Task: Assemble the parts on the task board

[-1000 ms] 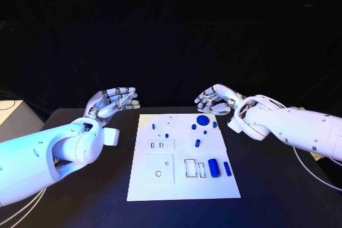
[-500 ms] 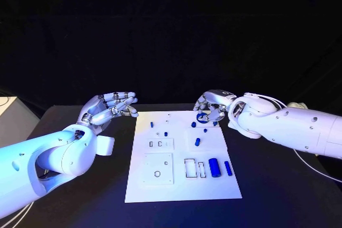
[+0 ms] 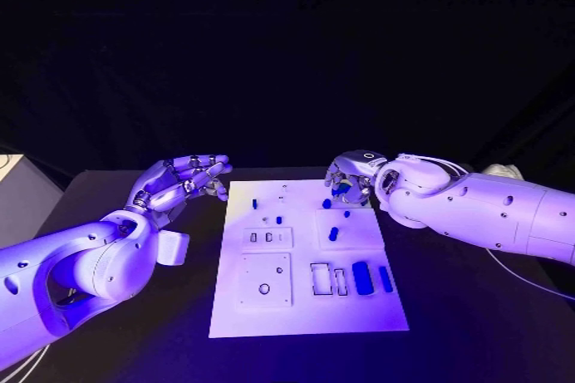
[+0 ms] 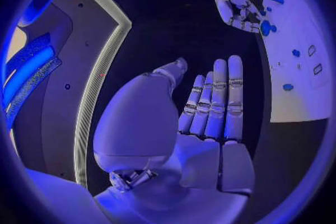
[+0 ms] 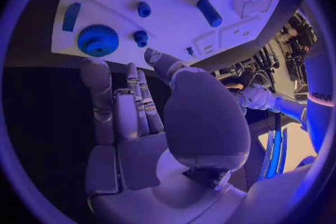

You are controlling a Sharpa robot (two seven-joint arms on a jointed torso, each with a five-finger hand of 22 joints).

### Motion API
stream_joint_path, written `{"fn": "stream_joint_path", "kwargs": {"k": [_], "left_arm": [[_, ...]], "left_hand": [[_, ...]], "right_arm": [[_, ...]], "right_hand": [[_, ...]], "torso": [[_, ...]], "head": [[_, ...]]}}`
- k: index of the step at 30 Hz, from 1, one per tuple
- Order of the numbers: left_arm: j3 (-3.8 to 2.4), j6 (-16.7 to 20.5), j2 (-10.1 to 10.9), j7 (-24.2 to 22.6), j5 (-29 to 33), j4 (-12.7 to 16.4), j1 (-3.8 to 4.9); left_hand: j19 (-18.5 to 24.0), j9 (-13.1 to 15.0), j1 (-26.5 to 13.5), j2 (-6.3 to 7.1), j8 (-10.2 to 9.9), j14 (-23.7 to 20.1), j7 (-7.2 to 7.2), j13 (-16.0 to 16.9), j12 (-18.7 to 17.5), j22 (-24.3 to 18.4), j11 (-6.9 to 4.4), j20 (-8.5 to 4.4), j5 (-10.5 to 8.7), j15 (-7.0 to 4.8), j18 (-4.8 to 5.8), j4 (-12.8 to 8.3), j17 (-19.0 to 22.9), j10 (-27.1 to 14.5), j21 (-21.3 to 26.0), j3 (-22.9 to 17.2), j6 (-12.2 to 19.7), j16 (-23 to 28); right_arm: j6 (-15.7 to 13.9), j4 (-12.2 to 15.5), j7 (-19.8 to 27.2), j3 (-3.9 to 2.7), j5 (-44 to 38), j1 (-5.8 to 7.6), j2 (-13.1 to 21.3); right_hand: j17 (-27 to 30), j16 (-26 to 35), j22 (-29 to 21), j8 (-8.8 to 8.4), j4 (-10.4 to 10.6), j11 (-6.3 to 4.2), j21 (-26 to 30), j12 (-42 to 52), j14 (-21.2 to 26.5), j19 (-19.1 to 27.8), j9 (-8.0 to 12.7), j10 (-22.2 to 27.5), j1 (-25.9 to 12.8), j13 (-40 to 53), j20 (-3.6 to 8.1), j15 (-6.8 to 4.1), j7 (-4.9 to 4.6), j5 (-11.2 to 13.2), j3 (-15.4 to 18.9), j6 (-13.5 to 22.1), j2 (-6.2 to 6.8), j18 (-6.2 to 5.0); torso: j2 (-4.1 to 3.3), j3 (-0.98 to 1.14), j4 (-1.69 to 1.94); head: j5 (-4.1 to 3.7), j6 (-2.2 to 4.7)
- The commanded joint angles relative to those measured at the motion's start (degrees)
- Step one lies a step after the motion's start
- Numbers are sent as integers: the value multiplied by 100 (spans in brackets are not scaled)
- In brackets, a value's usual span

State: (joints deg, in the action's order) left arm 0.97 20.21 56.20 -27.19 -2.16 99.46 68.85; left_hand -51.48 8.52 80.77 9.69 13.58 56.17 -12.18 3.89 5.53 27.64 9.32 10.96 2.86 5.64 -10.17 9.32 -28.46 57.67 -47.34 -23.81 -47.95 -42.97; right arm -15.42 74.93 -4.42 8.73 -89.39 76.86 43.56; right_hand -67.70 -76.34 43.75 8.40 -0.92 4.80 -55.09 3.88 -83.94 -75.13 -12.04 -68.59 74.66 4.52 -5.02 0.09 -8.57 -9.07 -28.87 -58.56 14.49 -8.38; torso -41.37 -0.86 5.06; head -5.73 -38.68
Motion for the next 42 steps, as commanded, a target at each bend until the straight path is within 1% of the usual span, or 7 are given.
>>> {"fn": "stream_joint_path", "kwargs": {"k": [1,7,12,13,17,21,42], "left_arm": [[-7,-183,-1,43,-12,17,9],[-9,-213,13,80,-12,30,11],[-11,-237,20,111,-12,23,14],[-11,-244,20,119,-12,20,14],[-11,-260,19,137,-12,10,15],[-11,-267,18,157,-12,-5,15],[-12,-299,21,218,-12,-3,15]], "left_hand": [[63,-8,-54,1,-40,-46,-83,10,-20,64,17,-11,15,-14,-23,-9,-21,21,-98,-50,-20,-69],[83,-9,-65,3,-42,-59,-84,11,-22,114,18,-9,14,-13,-25,-13,-35,21,-178,-59,-20,-119],[123,-12,-83,7,-48,-108,-90,9,-28,157,25,-3,14,-4,-23,-13,-40,9,-245,-65,-14,-144],[136,-13,-86,7,-50,-125,-92,9,-30,166,27,0,14,-1,-22,-13,-38,6,-257,-67,-12,-145],[154,-14,-89,8,-52,-149,-95,9,-32,175,30,3,14,3,-21,-14,-36,1,-270,-70,-8,-144],[172,-15,-91,7,-54,-168,-97,8,-34,182,33,6,14,7,-21,-15,-33,-3,-280,-73,-5,-144],[217,-21,-95,0,-67,-208,-115,6,-46,201,47,16,13,18,-20,-18,-26,-26,-306,-83,14,-146]], "right_arm": [[230,-25,-201,-2,-263,-3,-32],[261,-32,-330,5,-263,-17,-78],[121,-38,-334,7,-196,-29,-94],[85,-54,-331,8,-157,-31,-100],[76,-76,-324,8,-101,-35,-99],[155,-90,-320,10,-54,-46,-110],[302,-184,-305,18,-15,-133,-229]], "right_hand": [[-134,-104,150,-13,55,4,-134,-27,-291,-66,-12,46,14,5,-10,10,32,-30,-8,-14,32,93],[-1230,-825,1661,-66,222,-81,-1309,23,-432,-510,-52,-165,-92,165,-20,-62,78,-40,-17,119,92,318],[-1690,-1093,1996,-112,378,-27,-1559,-25,-492,-549,-89,181,-197,278,-54,4,108,-69,244,248,132,363],[600,403,2286,-120,447,5,-1793,12,304,-642,-116,404,-130,343,-70,32,141,-68,605,288,61,396],[-186,-81,3301,-78,520,-64,-2546,240,-117,-999,-173,277,31,468,-42,-50,140,-105,728,245,-39,577],[-850,-555,4164,7,573,-103,-3176,320,-340,-1312,-256,95,94,570,-8,-85,125,-104,474,94,16,741],[-848,-594,4153,111,591,-66,-3172,241,-333,-1283,-382,41,130,606,-32,-54,92,-394,-17,-94,14,731]], "torso": [[-26,-12,39],[-73,-4,32],[-74,-9,41],[-76,-16,47],[-93,-21,58],[-105,-18,53],[-148,-24,75]], "head": [[-32,-18],[-15,-2],[-27,-24],[-36,-25],[-52,-20],[-56,-8],[-61,-14]]}}
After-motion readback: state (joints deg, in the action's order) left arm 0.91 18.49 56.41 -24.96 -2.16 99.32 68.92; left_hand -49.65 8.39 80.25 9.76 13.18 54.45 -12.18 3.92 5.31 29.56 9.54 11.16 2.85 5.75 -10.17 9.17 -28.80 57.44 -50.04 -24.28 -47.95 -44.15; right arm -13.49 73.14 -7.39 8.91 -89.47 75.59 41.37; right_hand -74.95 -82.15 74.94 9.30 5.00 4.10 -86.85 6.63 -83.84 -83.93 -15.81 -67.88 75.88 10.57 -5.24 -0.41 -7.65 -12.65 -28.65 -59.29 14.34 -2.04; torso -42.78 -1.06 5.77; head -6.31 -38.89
